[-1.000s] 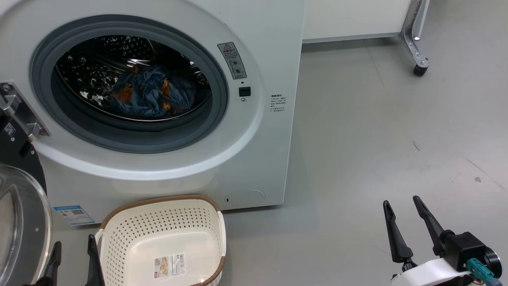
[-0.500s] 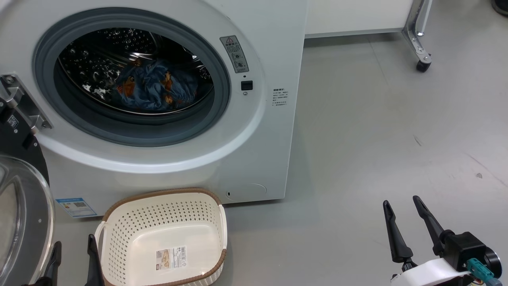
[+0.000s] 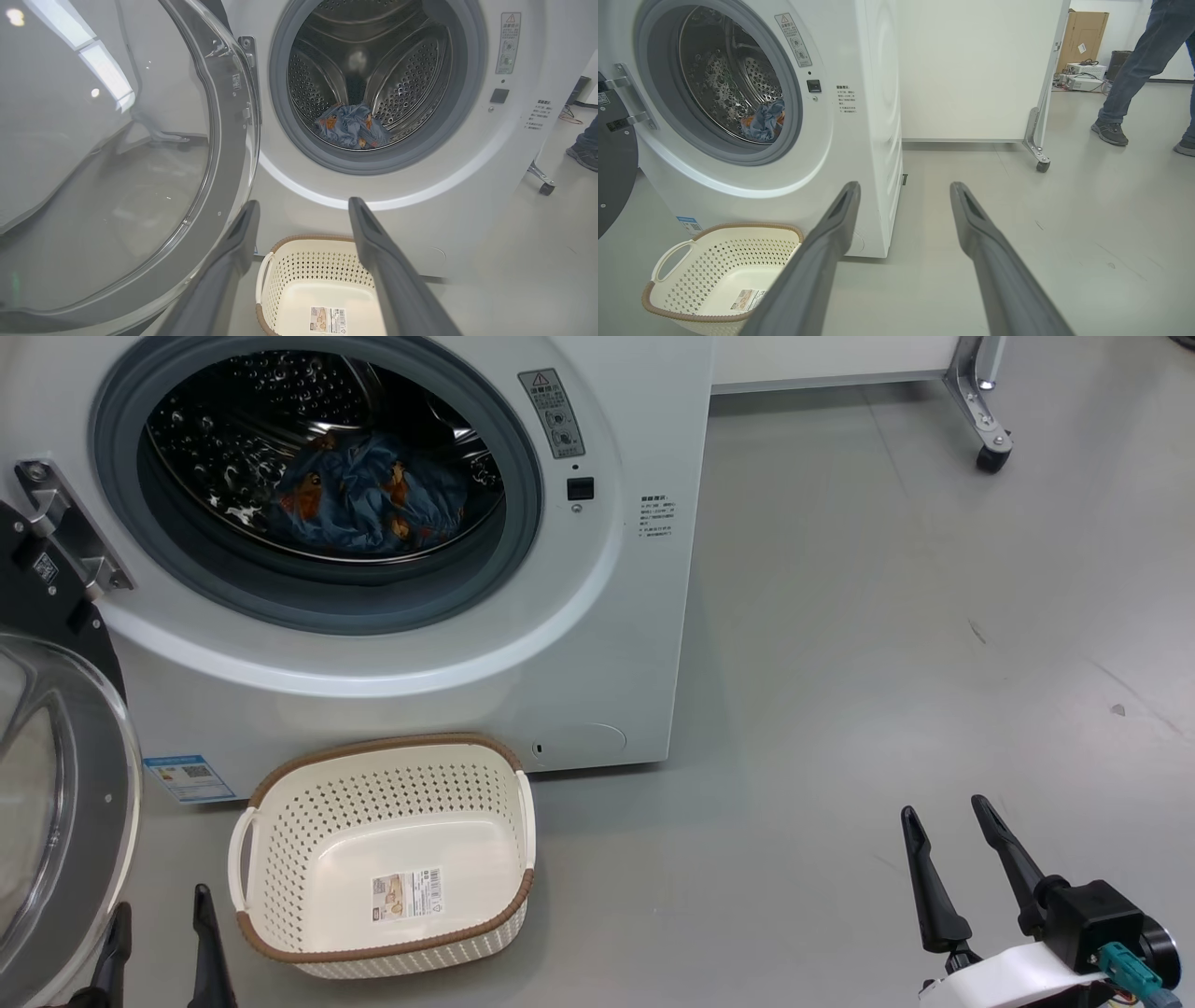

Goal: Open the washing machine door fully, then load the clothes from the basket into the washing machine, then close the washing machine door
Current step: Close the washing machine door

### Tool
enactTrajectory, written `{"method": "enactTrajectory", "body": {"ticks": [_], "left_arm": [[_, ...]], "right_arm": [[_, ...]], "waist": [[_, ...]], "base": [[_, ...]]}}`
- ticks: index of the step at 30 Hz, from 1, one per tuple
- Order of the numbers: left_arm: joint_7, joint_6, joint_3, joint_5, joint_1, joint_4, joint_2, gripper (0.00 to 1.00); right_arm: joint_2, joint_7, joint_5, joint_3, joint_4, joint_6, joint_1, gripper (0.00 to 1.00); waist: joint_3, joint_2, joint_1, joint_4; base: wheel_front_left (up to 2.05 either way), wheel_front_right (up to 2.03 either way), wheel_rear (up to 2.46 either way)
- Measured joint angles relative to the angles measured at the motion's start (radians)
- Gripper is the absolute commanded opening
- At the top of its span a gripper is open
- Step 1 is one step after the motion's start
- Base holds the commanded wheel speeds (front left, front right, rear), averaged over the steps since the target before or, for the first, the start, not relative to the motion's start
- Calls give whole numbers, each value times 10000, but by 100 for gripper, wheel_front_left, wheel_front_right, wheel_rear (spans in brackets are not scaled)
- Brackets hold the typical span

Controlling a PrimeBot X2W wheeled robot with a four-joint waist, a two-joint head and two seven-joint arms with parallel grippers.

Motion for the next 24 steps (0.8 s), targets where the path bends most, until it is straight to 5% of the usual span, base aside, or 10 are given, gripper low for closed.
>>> {"method": "enactTrajectory", "body": {"ticks": [24], "left_arm": [[0, -240, -79, 8, -14, -96, -2, 100]], "right_arm": [[6, 0, 0, -236, -96, 0, -19, 100]], "waist": [[118, 0, 0, 375]], "base": [[-26, 26, 0]]}}
